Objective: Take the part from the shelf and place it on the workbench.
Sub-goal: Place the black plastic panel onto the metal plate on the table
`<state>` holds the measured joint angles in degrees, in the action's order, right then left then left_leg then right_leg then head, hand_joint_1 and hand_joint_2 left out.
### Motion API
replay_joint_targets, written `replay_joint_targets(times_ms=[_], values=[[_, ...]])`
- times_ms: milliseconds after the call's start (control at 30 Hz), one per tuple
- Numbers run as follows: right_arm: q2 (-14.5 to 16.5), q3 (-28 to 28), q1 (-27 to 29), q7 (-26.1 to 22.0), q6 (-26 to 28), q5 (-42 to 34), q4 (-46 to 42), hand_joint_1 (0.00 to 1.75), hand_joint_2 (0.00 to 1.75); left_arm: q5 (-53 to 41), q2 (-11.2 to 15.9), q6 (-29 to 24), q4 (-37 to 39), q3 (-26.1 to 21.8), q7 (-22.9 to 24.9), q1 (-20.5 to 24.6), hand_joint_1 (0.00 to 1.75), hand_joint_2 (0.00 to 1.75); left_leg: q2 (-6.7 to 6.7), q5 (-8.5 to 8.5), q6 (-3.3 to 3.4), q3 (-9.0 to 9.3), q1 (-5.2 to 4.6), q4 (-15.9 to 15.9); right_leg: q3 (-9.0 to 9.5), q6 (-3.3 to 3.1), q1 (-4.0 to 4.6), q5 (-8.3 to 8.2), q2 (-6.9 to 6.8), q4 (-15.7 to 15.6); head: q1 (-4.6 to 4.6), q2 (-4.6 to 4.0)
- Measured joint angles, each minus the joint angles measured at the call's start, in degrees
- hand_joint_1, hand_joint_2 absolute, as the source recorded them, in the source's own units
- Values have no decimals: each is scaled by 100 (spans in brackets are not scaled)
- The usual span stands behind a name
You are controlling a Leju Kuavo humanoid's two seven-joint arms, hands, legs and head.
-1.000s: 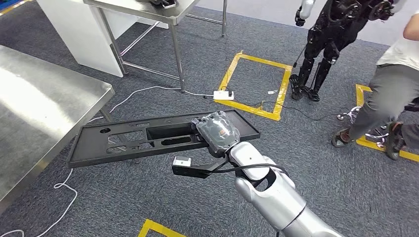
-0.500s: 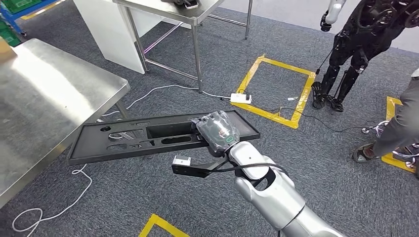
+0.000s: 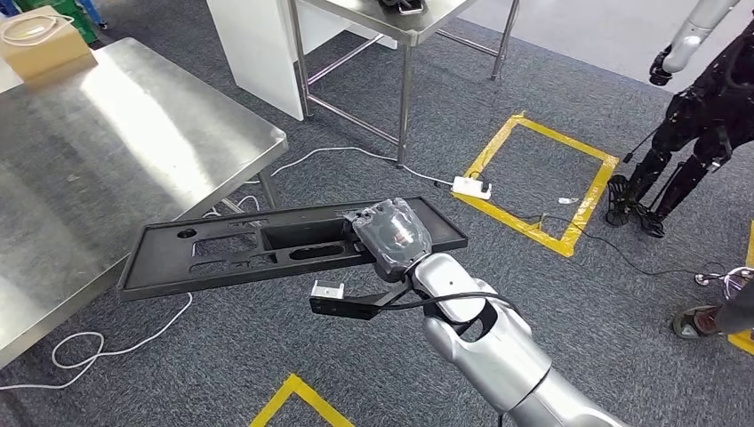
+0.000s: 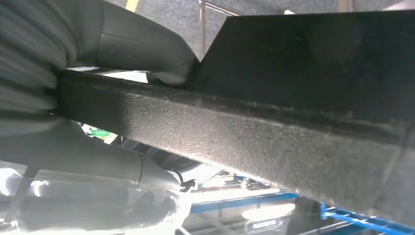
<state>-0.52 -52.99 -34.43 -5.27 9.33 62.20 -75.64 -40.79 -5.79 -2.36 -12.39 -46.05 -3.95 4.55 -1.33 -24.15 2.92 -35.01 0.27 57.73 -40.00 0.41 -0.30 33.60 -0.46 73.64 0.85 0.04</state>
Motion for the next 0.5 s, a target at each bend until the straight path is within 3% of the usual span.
replay_joint_targets(times_ms=[33, 67, 133, 167, 233, 300, 333, 400, 467, 500], values=[[-14, -10, 8, 0, 1, 0, 4, 173, 175, -2, 0, -1, 0, -1, -3, 0, 0, 175, -73, -2, -1, 2, 0, 2, -114, 26, -6, 23, 10, 171, 0, -1], [-25, -20, 14, 0, 1, 0, 7, 173, 175, -2, -1, -1, 1, -1, -4, -1, 0, 175, -146, -4, -4, 8, 1, 4, -112, 72, -16, -53, 18, 103, -2, -1], [-34, -27, 15, 0, 3, -1, 8, 173, 175, -3, -3, -2, 1, -2, -5, -3, 0, 175, -289, -17, -27, 26, 8, 10, 190, 184, -58, -407, 115, -626, -3, -2], [-36, -28, 14, 0, 4, -2, 9, 173, 175, -3, -5, -3, 1, -2, -5, -2, 0, 175, -355, -30, -51, 25, -1, 23, 372, 209, -84, -574, 203, -1024, -6, -2], [-34, -32, 15, -4, 6, -4, 13, 173, 175, -4, -7, -8, 1, -2, -5, -8, 0, 175, -451, -43, -115, 1, -6, 36, 560, 173, -103, -737, 316, -1439, -2, -1], [-23, -36, 14, -9, 7, -4, 15, 173, 175, -4, -7, -17, 3, -2, -5, -30, 0, 175, -514, -37, -185, -29, 19, 30, 570, 84, -79, -756, 262, -1464, 4, 0], [-11, -36, 12, -7, 7, -4, 15, 173, 175, -4, -4, -22, 5, -2, -5, -42, 0, 175, -493, -51, -216, -38, 33, 49, 579, 48, -82, -766, 228, -1475, 4, 0], [18, -36, 5, -3, 8, -4, 15, 173, 175, -4, -5, -35, 8, -2, -5, -49, 0, 175, -271, -231, -276, -164, 37, 333, 609, -30, -102, -769, 143, -1501, 32, -1], [29, -43, 6, -1, 9, -3, 16, 173, 175, -4, -7, -44, 9, -2, -5, -38, 0, 175, 3, -587, -329, -510, 43, 1039, 627, -96, -92, -749, 32, -1508, 60, -1], [26, -49, 12, -1, 9, -2, 17, 173, 175, -4, -7, -47, 9, -2, -5, -34, 0, 175, 64, -736, -350, -713, 53, 1422, 630, -114, -79, -739, -28, -1508, 62, -1]])
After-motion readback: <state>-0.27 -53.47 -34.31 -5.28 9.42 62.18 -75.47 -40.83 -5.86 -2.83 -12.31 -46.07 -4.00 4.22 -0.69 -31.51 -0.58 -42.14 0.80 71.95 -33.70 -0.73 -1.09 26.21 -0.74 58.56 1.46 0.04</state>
